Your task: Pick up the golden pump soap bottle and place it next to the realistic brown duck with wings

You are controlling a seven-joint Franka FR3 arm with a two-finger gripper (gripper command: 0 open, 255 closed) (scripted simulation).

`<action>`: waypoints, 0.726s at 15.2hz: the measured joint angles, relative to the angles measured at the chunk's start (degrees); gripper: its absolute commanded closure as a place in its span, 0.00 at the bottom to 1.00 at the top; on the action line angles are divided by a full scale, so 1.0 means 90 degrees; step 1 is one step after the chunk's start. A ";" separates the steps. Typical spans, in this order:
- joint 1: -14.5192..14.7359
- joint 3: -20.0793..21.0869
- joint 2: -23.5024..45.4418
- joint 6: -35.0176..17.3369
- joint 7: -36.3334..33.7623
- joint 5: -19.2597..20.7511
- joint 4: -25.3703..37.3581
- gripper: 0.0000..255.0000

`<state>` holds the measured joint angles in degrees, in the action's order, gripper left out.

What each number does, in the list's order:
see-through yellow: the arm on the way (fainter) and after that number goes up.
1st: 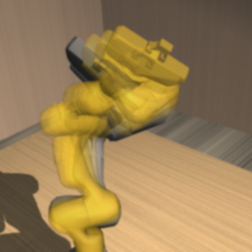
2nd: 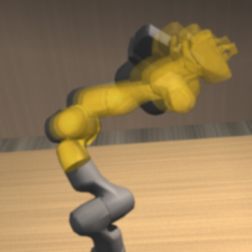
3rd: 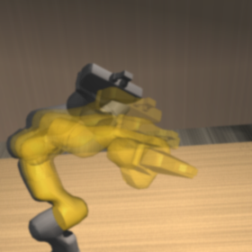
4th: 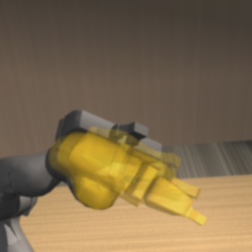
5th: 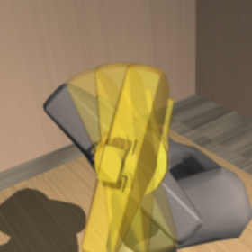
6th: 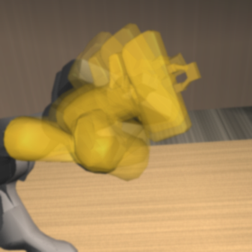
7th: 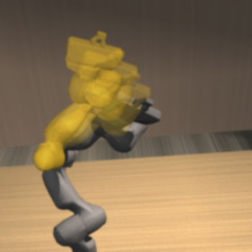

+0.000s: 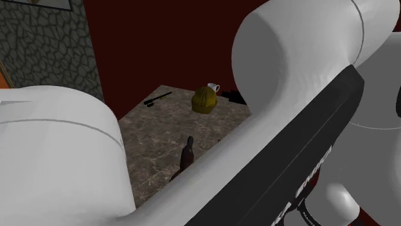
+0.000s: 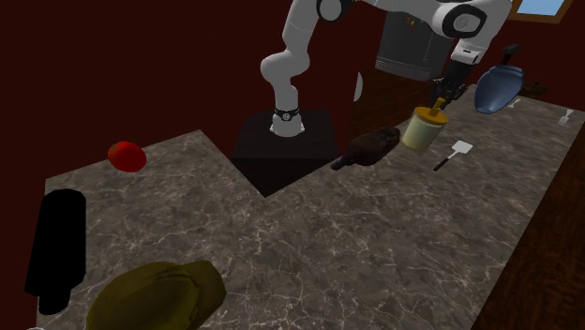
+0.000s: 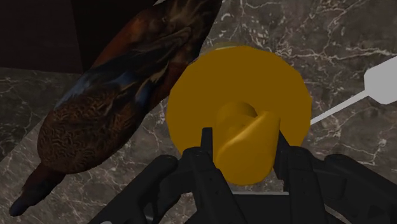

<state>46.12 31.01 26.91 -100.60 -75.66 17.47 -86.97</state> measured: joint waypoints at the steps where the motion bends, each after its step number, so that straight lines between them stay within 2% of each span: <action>1: 0.0008 -0.0006 0.0026 -0.0082 -0.0027 0.0020 -0.0043 1.00; 9: -0.0001 -0.0034 0.0105 -0.0300 -0.0067 0.0067 -0.0226 1.00; 10: -0.0001 -0.0035 0.0105 -0.0301 -0.0067 0.0067 -0.0228 0.00; 11: -0.0001 -0.0035 0.0104 -0.0301 -0.0067 0.0068 -0.0228 0.00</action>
<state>46.11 30.69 27.84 -103.31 -76.26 18.08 -89.02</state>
